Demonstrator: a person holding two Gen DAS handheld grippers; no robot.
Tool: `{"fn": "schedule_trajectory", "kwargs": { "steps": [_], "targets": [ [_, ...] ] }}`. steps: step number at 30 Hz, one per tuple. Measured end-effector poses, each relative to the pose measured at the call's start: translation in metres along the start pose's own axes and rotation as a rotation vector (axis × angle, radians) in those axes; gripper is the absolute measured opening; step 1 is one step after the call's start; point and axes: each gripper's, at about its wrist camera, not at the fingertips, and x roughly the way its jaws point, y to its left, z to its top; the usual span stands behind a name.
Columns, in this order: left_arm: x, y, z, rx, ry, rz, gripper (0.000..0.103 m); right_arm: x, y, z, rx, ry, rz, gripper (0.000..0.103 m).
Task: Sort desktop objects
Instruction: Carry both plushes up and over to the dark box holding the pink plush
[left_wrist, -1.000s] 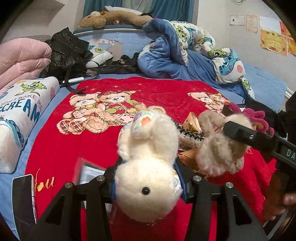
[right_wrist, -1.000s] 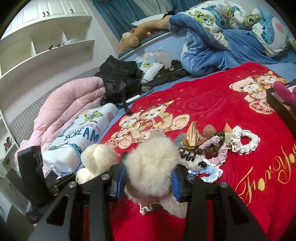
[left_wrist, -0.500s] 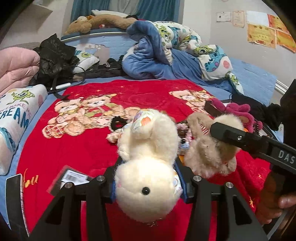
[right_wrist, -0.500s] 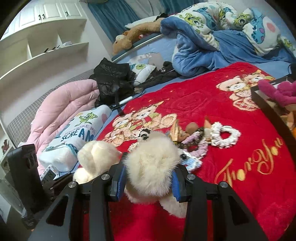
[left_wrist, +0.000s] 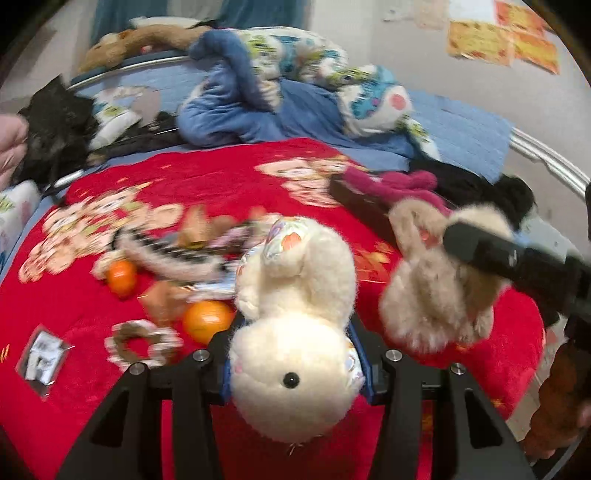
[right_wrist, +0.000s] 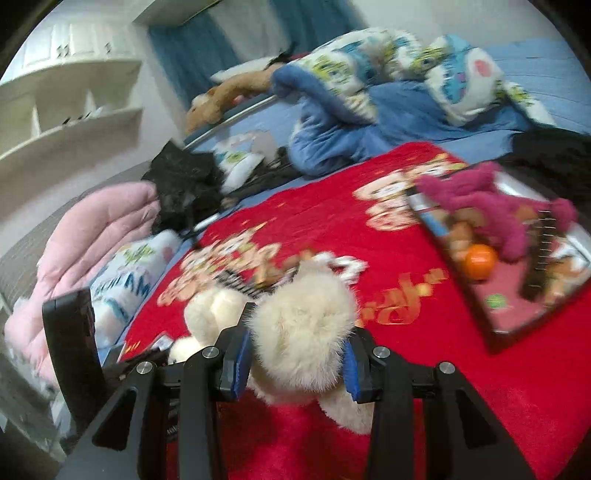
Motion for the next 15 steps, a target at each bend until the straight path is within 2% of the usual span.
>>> {"fn": "schedule_trajectory", "kwargs": {
  "steps": [3, 7, 15],
  "targets": [
    [-0.003, -0.041, 0.004, 0.074, 0.008, -0.047, 0.051, -0.031, -0.024, 0.007, 0.043, -0.064, -0.043, 0.039],
    [-0.022, -0.091, 0.009, 0.139, -0.03, -0.121, 0.051, -0.068, -0.047, 0.011, 0.067, -0.135, -0.115, 0.039],
    [-0.014, -0.139, 0.015, 0.138, -0.029, -0.23, 0.051, -0.134, -0.095, -0.007, 0.129, -0.237, -0.256, 0.039]
  ]
}}
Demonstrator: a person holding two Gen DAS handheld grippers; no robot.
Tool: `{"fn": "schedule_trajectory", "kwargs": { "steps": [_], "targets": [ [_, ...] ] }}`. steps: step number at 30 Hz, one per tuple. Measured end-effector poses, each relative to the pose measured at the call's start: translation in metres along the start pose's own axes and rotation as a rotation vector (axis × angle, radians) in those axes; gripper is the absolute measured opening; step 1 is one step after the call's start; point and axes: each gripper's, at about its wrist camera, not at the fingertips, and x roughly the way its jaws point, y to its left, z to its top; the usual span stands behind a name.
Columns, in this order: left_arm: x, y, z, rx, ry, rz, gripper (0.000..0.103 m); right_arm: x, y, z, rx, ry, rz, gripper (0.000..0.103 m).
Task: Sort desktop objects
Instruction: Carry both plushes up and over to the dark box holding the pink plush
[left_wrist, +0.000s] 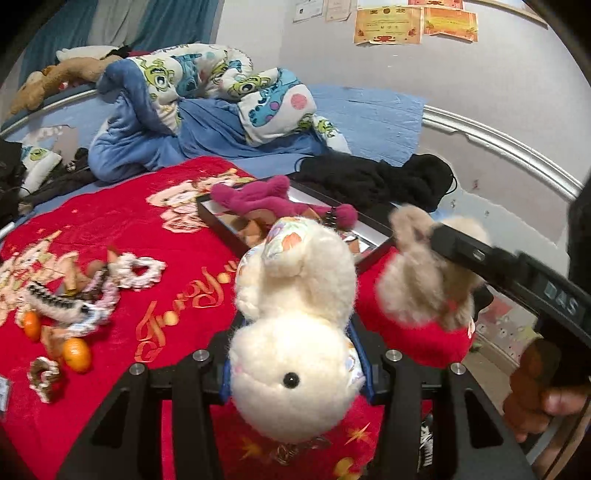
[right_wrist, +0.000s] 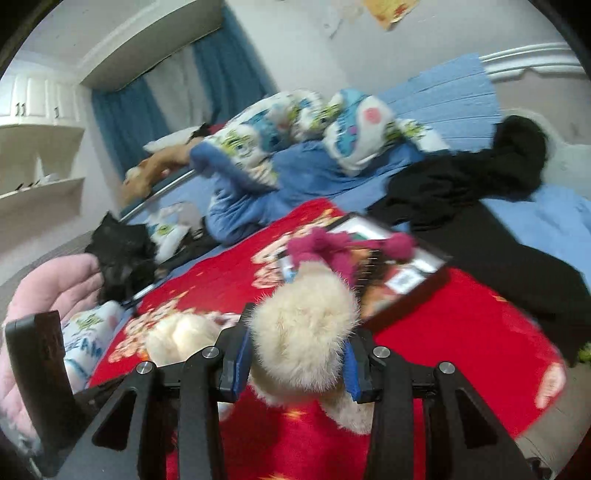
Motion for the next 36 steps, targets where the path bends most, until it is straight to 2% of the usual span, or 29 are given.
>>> {"fn": "schedule_trajectory", "kwargs": {
  "steps": [4, 8, 10, 13, 16, 23, 27, 31, 36],
  "targets": [
    [0.017, -0.01, 0.001, -0.024, 0.013, -0.049, 0.051, -0.019, -0.027, -0.007, 0.015, -0.017, -0.053, 0.039],
    [0.031, -0.014, 0.004, -0.042, 0.022, -0.052, 0.051, -0.028, -0.05, -0.014, 0.03, -0.007, -0.093, 0.039],
    [0.035, -0.015, 0.008, -0.054, 0.017, -0.064, 0.051, -0.027, -0.058, -0.014, 0.04, 0.004, -0.1, 0.039],
    [0.04, -0.017, 0.01, -0.042, 0.011, -0.043, 0.051, -0.028, -0.068, -0.013, 0.051, 0.003, -0.102, 0.039],
    [0.043, -0.015, 0.01, -0.045, 0.018, -0.049, 0.051, -0.027, -0.073, -0.011, 0.07, 0.002, -0.079, 0.039],
    [0.047, -0.018, 0.008, -0.025, 0.031, -0.041, 0.051, -0.018, -0.063, -0.008, 0.029, 0.028, -0.087, 0.039],
    [0.046, -0.025, 0.006, -0.013, 0.025, -0.061, 0.051, -0.012, -0.052, -0.004, 0.036, 0.011, -0.037, 0.039],
    [0.047, -0.034, 0.003, 0.034, 0.028, -0.062, 0.051, -0.003, -0.042, -0.012, -0.005, 0.013, -0.032, 0.039],
    [0.045, -0.037, 0.0, 0.053, 0.028, -0.073, 0.051, 0.004, -0.039, -0.007, 0.035, -0.008, -0.008, 0.039]
  ]
}}
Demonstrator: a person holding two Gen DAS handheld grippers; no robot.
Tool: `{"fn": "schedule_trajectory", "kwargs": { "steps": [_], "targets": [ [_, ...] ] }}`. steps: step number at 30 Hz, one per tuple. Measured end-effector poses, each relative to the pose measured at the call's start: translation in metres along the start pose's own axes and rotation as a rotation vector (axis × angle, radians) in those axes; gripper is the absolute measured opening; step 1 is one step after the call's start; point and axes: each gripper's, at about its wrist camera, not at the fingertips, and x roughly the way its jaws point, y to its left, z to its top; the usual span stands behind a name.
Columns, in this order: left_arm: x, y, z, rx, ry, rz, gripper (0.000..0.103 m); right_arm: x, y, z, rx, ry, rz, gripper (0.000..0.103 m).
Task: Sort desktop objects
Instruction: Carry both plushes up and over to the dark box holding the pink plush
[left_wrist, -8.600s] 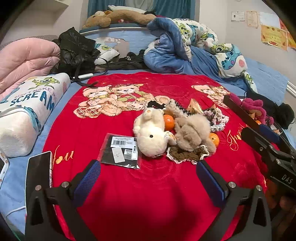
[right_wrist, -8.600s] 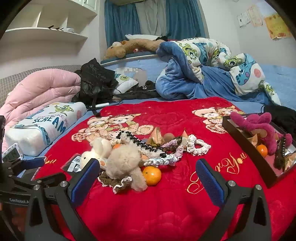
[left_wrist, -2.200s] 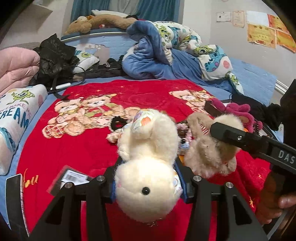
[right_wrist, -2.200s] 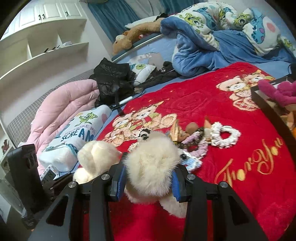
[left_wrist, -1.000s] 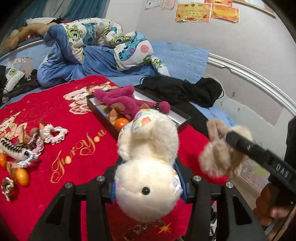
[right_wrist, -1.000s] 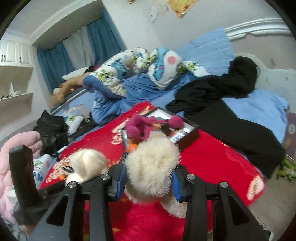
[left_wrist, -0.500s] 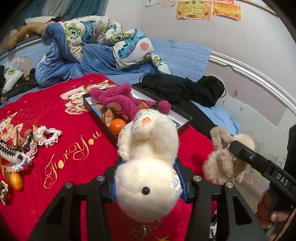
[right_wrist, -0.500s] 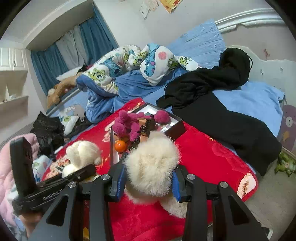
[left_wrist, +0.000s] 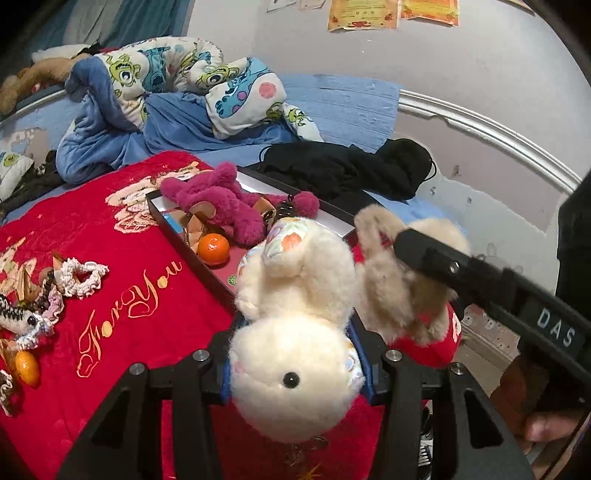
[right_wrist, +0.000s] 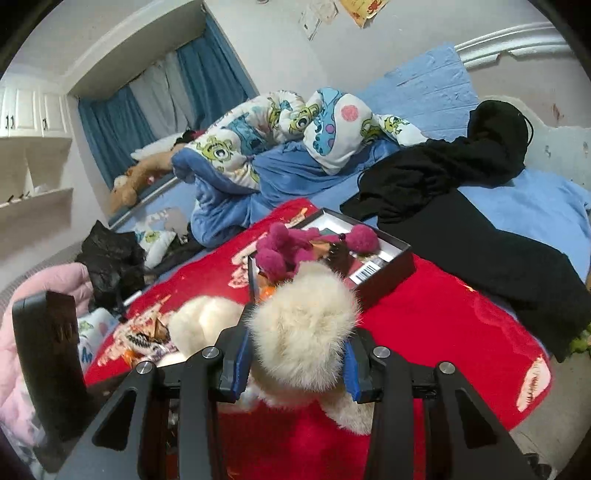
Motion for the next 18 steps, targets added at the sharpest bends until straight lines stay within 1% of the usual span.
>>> {"fn": "schedule_trajectory", "kwargs": {
  "steps": [5, 12, 18],
  "targets": [
    [-0.001, -0.003, -0.002, 0.006, 0.005, -0.004, 0.051, 0.002, 0.0, 0.003, 0.014, -0.018, 0.009, 0.039],
    [0.001, -0.008, -0.003, 0.029, 0.011, -0.011, 0.051, 0.006, -0.007, 0.005, 0.03, -0.014, -0.002, 0.039],
    [-0.001, -0.004, -0.002, 0.011, 0.004, -0.022, 0.051, 0.006, -0.009, 0.005, 0.035, -0.019, -0.011, 0.039]
  ]
}}
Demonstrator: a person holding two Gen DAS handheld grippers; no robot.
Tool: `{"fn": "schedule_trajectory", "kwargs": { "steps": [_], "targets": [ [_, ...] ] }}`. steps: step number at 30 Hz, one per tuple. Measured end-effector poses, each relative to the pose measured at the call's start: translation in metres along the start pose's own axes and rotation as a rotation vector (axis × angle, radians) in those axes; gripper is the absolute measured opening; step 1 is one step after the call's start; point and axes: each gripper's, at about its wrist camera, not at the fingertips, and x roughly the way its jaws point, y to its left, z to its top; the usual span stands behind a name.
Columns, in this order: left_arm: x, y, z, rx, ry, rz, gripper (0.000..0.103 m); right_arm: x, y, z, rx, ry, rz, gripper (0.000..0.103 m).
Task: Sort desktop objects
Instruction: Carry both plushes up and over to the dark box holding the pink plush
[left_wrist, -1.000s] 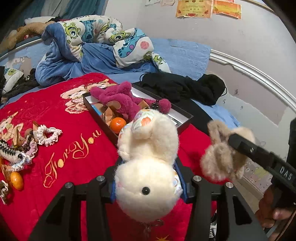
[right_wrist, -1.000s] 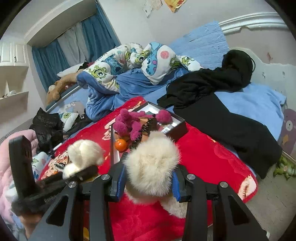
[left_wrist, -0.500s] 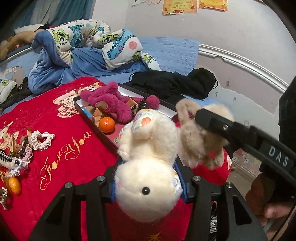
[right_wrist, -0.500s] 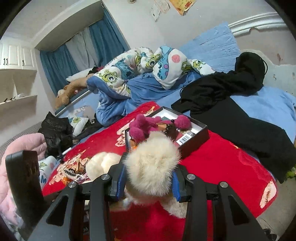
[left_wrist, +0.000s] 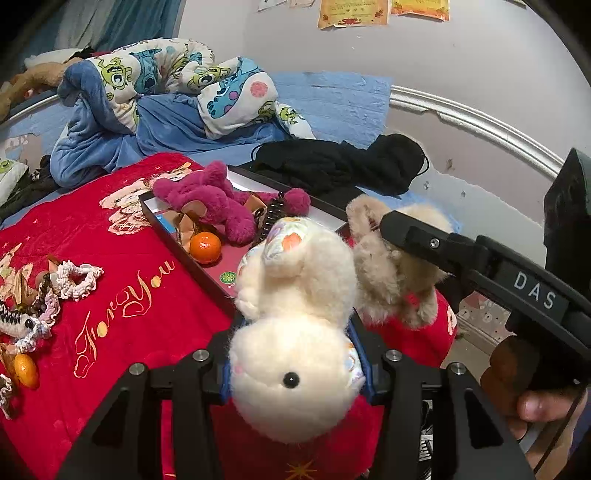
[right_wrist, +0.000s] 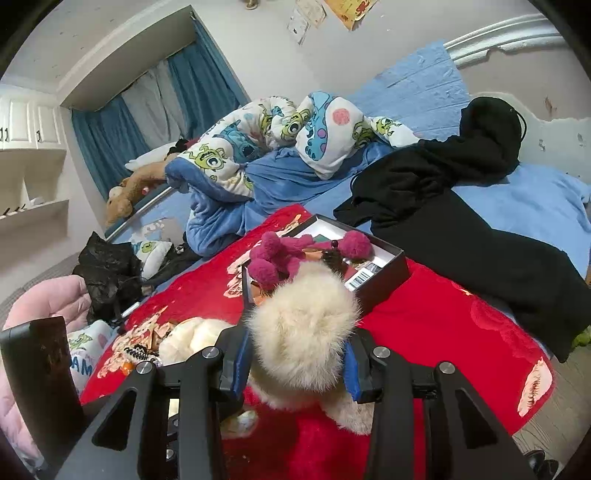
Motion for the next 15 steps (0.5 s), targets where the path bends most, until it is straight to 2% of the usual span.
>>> {"fn": "schedule_trajectory", "kwargs": {
  "steps": [15],
  "targets": [
    [-0.003, 0.012, 0.007, -0.03, -0.027, 0.022, 0.051, -0.003, 0.002, 0.0, 0.006, -0.022, 0.013, 0.039]
  ]
}}
